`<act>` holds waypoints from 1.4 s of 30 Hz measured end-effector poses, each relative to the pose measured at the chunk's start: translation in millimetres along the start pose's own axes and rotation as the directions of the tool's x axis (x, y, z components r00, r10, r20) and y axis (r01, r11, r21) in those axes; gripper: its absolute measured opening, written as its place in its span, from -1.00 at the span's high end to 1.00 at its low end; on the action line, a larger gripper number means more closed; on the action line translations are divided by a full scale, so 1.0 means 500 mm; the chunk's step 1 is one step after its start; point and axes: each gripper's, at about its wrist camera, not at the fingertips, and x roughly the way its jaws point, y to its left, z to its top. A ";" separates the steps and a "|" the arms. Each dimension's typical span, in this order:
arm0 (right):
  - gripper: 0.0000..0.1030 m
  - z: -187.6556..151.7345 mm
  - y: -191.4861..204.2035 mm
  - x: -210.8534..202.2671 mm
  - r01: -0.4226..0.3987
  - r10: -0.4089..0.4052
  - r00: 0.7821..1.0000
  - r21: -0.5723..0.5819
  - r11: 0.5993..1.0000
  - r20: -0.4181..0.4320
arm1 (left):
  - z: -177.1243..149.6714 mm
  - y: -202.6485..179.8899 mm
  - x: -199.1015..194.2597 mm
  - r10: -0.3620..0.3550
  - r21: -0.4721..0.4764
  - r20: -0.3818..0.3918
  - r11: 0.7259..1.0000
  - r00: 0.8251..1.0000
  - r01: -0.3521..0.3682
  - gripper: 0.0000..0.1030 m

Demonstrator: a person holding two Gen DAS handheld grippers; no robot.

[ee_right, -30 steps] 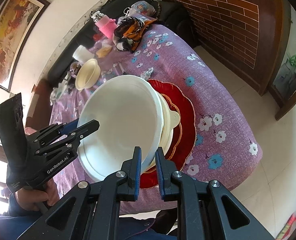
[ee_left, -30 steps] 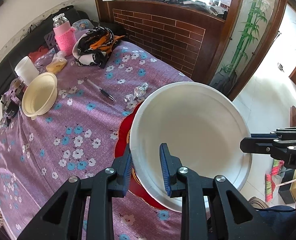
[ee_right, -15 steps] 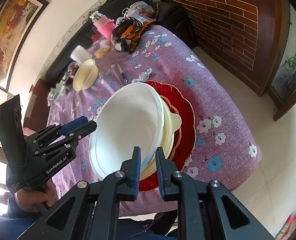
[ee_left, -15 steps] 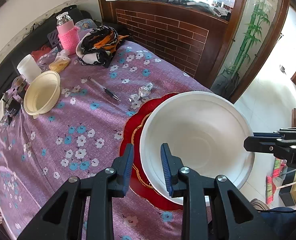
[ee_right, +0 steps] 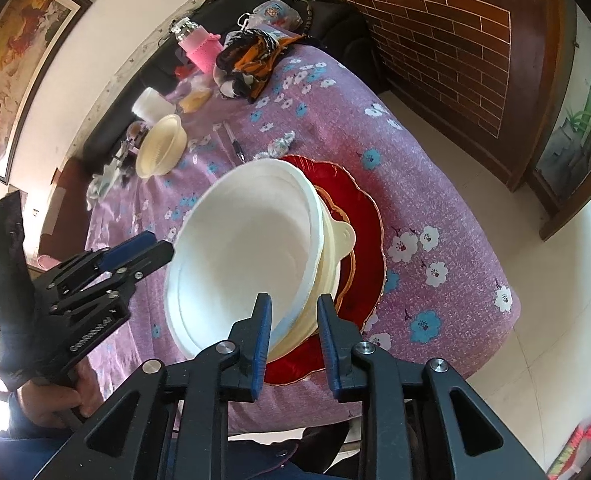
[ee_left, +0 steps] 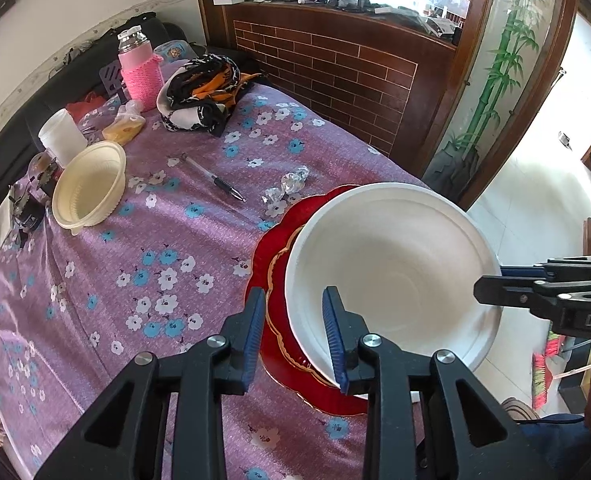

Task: Organize plates and bowls
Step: 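Lower the white bowl into the cream bowl and open the right tool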

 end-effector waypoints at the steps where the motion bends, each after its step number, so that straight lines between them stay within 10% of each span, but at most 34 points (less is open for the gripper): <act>1: 0.51 -0.001 -0.002 0.005 0.006 -0.006 1.000 0.001 1.000 -0.001 | -0.001 0.001 -0.001 0.001 -0.002 0.001 1.000 1.000 -0.001 0.45; 25: 0.25 0.017 0.025 -0.047 0.000 0.000 0.998 -0.008 1.000 0.062 | -0.026 0.050 -0.042 0.035 -0.060 0.037 0.998 0.999 -0.033 0.19; 42: 0.17 0.058 0.203 0.047 -0.109 0.100 0.993 -0.159 0.981 -0.065 | -0.155 0.223 -0.097 0.147 -0.305 0.010 0.942 0.989 -0.137 0.10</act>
